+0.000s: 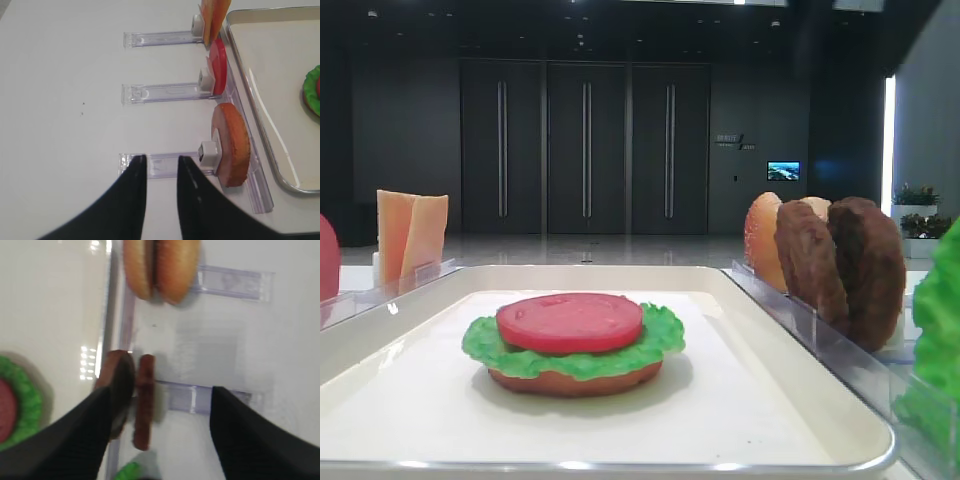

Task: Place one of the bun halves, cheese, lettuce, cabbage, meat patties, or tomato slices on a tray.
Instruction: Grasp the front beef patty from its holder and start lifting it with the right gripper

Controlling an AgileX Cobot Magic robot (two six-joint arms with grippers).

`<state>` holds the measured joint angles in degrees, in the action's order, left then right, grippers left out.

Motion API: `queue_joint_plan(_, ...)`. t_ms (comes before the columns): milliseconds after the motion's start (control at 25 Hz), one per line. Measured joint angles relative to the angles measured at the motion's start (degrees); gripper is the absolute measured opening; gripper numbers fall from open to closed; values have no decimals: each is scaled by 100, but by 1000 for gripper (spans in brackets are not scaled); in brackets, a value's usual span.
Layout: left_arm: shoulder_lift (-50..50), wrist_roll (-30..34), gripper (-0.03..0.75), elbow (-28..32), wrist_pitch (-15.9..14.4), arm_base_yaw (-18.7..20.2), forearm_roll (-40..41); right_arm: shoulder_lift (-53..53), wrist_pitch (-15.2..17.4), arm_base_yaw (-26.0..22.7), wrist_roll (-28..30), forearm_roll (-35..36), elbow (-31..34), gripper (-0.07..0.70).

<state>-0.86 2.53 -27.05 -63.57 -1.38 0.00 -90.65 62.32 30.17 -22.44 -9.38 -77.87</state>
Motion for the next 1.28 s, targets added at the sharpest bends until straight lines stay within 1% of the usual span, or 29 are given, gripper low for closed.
queue_joint_plan(40, 0, 0, 160, 0, 0, 0, 0, -92, 32, 238, -159, -46, -137, 412)
queue_joint_plan(120, 0, 0, 160, 0, 0, 0, 0, -341, 52, 558, -392, -107, -338, 412)
queue_joint_plan(200, 0, 0, 160, 0, 0, 0, 0, -602, 61, 721, -606, -111, -455, 412)
queue_joint_plan(320, 0, 0, 160, 0, 0, 0, 0, -1018, 127, 761, -765, -111, -481, 412)
queue_joint_plan(520, 0, 0, 159, 0, 0, 0, 0, -1564, 286, 761, -825, -150, -481, 412)
queue_joint_plan(840, 0, 0, 159, 0, 0, 0, 0, -1832, 285, 761, -824, -215, -500, 412)
queue_joint_plan(960, 0, 0, 159, 0, 0, 0, 0, -1950, 285, 761, -830, -193, -500, 396)
queue_joint_plan(1080, 0, 0, 159, 0, 0, 0, 0, -1976, 302, 761, -830, -187, -500, 346)
queue_joint_plan(1120, 0, 0, 159, 0, 0, 0, 0, -1978, 323, 761, -830, -194, -500, 314)
queue_joint_plan(1280, 0, 0, 159, 0, 0, 0, 0, -1978, 416, 761, -823, -315, -500, 104)
